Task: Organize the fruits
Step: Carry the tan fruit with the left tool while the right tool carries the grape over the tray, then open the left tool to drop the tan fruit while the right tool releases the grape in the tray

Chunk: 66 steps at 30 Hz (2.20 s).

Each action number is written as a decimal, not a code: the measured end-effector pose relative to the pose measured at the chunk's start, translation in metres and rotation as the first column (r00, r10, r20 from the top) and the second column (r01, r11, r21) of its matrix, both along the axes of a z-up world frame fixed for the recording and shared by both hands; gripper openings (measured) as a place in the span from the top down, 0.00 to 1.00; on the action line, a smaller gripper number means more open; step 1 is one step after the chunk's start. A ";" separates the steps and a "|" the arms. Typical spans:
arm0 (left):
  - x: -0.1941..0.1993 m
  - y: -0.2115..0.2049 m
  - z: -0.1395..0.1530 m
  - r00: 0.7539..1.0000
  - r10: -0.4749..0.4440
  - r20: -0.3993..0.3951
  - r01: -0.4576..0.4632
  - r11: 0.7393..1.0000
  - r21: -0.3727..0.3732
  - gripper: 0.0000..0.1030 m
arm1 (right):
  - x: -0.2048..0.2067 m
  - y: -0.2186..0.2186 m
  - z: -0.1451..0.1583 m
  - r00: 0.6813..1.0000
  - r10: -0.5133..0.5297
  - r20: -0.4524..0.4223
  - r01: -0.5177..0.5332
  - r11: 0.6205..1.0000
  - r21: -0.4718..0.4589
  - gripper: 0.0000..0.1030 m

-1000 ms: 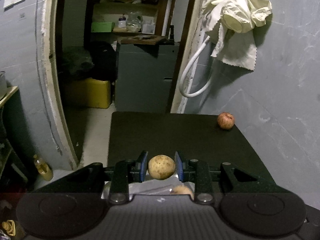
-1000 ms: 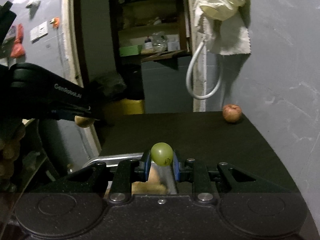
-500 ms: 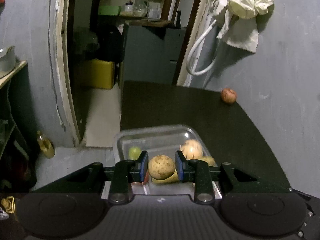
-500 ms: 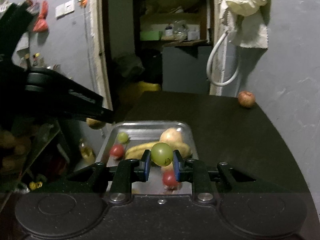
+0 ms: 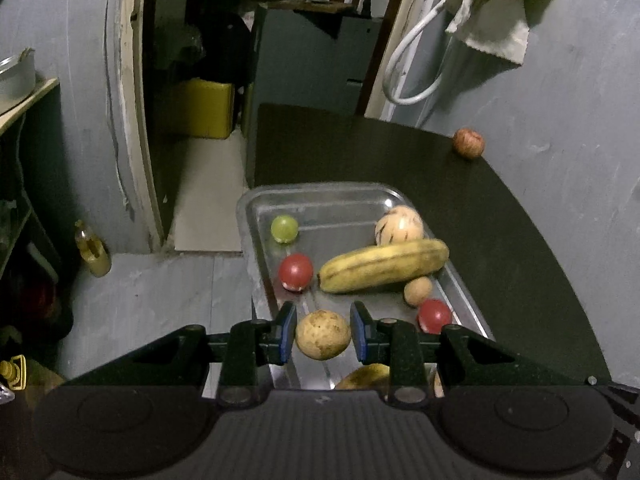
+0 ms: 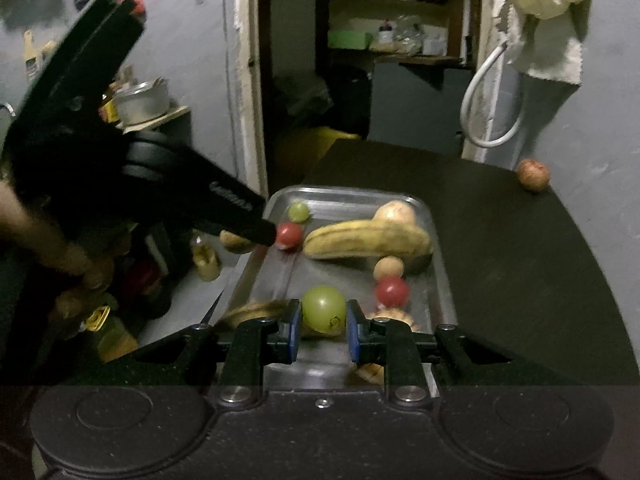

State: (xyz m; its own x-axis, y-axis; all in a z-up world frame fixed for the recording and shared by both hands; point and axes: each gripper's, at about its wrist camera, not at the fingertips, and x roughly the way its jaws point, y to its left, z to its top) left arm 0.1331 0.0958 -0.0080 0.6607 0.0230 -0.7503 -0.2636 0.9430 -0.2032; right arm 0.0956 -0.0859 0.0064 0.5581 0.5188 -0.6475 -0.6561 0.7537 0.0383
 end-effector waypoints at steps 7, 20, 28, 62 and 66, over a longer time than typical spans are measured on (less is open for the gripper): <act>-0.002 0.001 -0.013 0.999 -0.006 -0.039 0.005 1.000 -0.012 0.69 | -0.001 0.007 -0.009 0.999 0.029 -0.046 -0.030 0.999 -0.025 0.76; 0.007 0.001 -0.026 0.997 -0.037 -0.071 0.035 0.999 -0.028 0.69 | 0.009 0.015 -0.025 0.992 0.051 -0.118 -0.059 0.996 -0.065 0.76; 0.013 0.005 -0.031 0.996 -0.037 -0.079 0.034 0.999 -0.036 0.69 | 0.017 0.020 -0.032 0.989 0.048 -0.140 -0.059 0.995 -0.080 0.76; 0.017 0.005 -0.039 0.994 -0.075 -0.082 0.071 0.996 -0.054 0.68 | 0.026 0.019 -0.048 0.983 -0.014 -0.184 -0.005 0.995 -0.103 0.73; 0.014 0.005 -0.038 0.994 -0.075 -0.076 0.071 0.996 -0.059 0.66 | 0.026 0.019 -0.048 0.983 -0.014 -0.184 -0.005 0.995 -0.103 0.69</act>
State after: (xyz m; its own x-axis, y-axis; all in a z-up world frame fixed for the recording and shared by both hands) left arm 0.1476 0.1012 -0.0456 0.5986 -0.0663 -0.7983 -0.2119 0.9480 -0.2376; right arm 0.1212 -0.0667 -0.0415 0.4270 0.4422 -0.7887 -0.6414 0.7630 0.0806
